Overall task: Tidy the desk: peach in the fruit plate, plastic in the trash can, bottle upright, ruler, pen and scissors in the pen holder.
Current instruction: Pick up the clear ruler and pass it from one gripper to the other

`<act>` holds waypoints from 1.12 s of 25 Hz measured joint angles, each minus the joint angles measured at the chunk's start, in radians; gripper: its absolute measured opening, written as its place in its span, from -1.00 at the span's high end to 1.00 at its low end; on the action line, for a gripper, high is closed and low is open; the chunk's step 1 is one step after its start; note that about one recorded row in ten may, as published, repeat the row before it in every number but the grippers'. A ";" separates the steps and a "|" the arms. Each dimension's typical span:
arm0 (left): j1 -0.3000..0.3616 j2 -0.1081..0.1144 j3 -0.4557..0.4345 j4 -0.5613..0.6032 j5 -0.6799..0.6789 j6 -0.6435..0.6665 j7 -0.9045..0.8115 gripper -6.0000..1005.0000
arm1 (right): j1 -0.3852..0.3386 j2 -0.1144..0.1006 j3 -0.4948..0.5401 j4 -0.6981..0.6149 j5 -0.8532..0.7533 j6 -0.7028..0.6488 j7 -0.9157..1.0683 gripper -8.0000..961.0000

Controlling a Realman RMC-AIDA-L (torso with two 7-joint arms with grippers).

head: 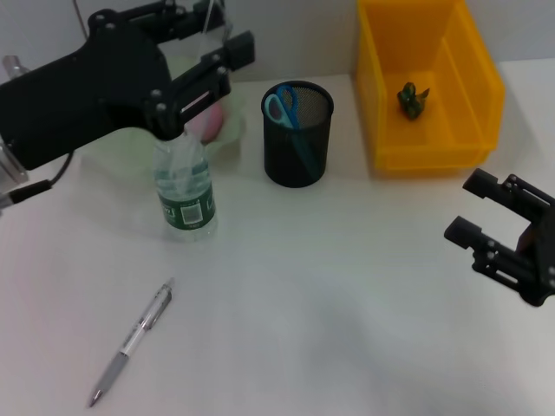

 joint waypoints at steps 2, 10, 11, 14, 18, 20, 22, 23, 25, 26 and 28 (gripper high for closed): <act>0.015 0.000 0.081 -0.034 -0.103 -0.066 0.091 0.21 | 0.035 0.003 -0.001 0.214 0.044 -0.046 -0.238 -0.42; -0.012 -0.003 0.323 -0.171 -0.355 -0.242 0.401 0.20 | 0.177 0.006 0.063 0.594 0.058 -0.013 -0.644 -0.43; -0.020 -0.003 0.350 -0.194 -0.393 -0.252 0.441 0.20 | 0.195 0.008 0.081 0.639 0.058 0.000 -0.688 -0.43; -0.042 -0.004 0.416 -0.261 -0.523 -0.260 0.560 0.20 | 0.245 0.009 0.129 0.751 0.052 0.035 -0.797 -0.43; -0.064 -0.005 0.476 -0.327 -0.660 -0.262 0.675 0.20 | 0.285 0.009 0.202 0.850 0.028 0.088 -0.885 -0.43; -0.072 -0.005 0.499 -0.355 -0.726 -0.263 0.720 0.20 | 0.295 0.009 0.246 0.873 -0.005 0.122 -0.901 -0.43; -0.081 -0.005 0.522 -0.379 -0.766 -0.261 0.766 0.20 | 0.296 0.009 0.337 0.888 -0.094 0.177 -0.907 -0.43; -0.081 -0.005 0.522 -0.379 -0.766 -0.261 0.766 0.20 | 0.296 0.009 0.337 0.888 -0.094 0.177 -0.907 -0.43; -0.087 -0.005 0.537 -0.389 -0.778 -0.260 0.791 0.20 | 0.293 0.009 0.400 0.897 -0.158 0.216 -0.908 -0.43; -0.089 -0.005 0.542 -0.392 -0.784 -0.260 0.798 0.20 | 0.292 0.009 0.427 0.903 -0.183 0.234 -0.909 -0.43; -0.094 -0.005 0.553 -0.400 -0.794 -0.259 0.814 0.20 | 0.291 0.009 0.470 0.913 -0.213 0.261 -0.909 -0.43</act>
